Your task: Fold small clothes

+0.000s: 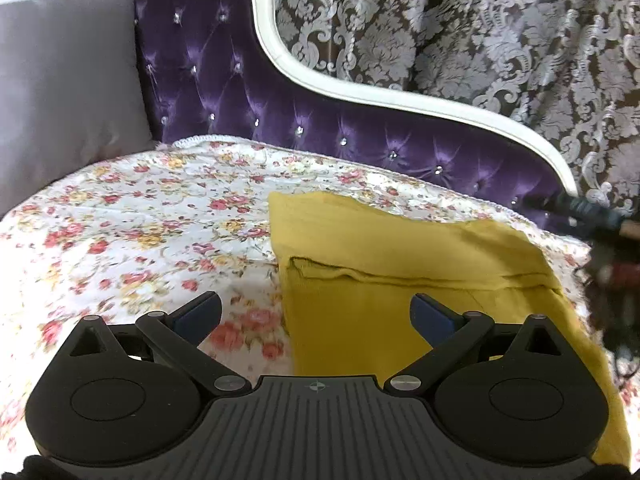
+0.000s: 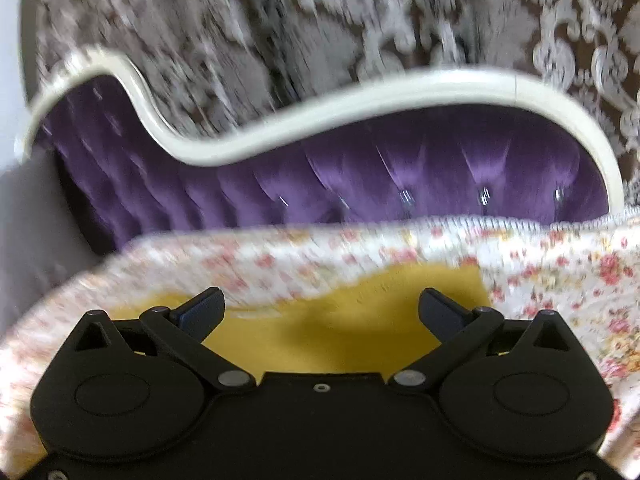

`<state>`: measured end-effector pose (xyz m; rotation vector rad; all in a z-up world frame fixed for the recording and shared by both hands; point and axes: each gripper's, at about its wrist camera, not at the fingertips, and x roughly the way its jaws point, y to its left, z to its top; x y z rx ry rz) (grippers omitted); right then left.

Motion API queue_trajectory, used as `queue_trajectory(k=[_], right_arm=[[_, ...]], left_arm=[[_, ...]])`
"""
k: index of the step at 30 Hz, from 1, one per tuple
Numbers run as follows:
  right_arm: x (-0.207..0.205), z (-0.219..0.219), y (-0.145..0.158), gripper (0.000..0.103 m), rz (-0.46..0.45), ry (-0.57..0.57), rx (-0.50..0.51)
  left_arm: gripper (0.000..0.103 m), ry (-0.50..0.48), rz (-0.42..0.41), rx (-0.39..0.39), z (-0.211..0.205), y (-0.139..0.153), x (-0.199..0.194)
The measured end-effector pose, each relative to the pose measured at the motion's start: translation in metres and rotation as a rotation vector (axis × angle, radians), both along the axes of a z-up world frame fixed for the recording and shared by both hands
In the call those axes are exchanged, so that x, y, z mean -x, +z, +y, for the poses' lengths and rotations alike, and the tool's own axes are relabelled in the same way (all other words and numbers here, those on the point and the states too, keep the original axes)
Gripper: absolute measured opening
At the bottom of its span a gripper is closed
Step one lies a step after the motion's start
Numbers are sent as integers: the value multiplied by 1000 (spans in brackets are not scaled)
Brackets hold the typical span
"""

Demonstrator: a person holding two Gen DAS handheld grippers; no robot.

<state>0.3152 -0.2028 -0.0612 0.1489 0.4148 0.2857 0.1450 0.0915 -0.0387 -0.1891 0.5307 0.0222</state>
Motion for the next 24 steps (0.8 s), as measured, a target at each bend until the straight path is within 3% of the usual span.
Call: queue_trajectory(k=[5,11,17,24], right_arm=[[71,-8,34,103,-70,66,33],[144,-27,41,103,-85,91,7],[201,-53,15,103,-54,21,-22],[259,-59,-24,103,-10,-63,41]], left_arm=[[102,11,-39,36,-8,6,40],[102,-27,-54,36,-21,10,80],[101,-69,-51,2,-36,4,116],[101,-60,5,10,-39,-9,145]])
